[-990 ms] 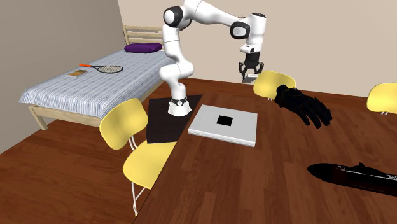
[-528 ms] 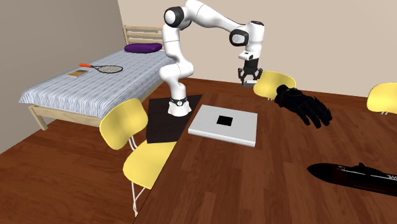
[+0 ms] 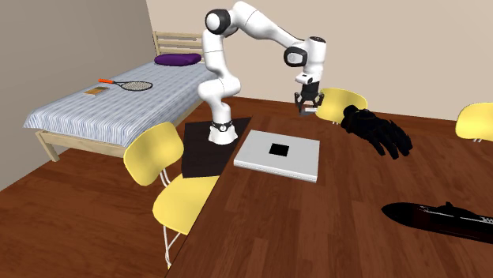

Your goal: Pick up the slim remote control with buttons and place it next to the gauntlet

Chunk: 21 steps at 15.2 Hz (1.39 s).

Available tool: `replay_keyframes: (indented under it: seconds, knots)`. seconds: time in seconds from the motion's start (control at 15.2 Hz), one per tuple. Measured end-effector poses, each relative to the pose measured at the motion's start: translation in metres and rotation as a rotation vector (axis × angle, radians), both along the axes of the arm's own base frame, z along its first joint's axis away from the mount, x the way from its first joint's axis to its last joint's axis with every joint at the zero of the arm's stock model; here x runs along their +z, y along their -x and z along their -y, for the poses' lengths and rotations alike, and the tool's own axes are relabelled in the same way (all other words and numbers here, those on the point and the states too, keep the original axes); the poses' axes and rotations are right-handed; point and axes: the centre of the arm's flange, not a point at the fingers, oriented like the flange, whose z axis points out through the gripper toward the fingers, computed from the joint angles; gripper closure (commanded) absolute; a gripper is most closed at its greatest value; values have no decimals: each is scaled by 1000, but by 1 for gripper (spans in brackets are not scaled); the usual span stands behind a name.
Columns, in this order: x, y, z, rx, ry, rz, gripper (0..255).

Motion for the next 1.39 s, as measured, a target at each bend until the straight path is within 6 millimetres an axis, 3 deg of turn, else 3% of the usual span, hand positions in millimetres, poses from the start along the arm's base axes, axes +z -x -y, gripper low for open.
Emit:
replay_keyframes:
  seconds: [1.06, 1.39]
  knots:
    - [-83, -1, -1, -1, -2, 2, 255]
    - [-90, 0, 0, -1, -1, 1, 255]
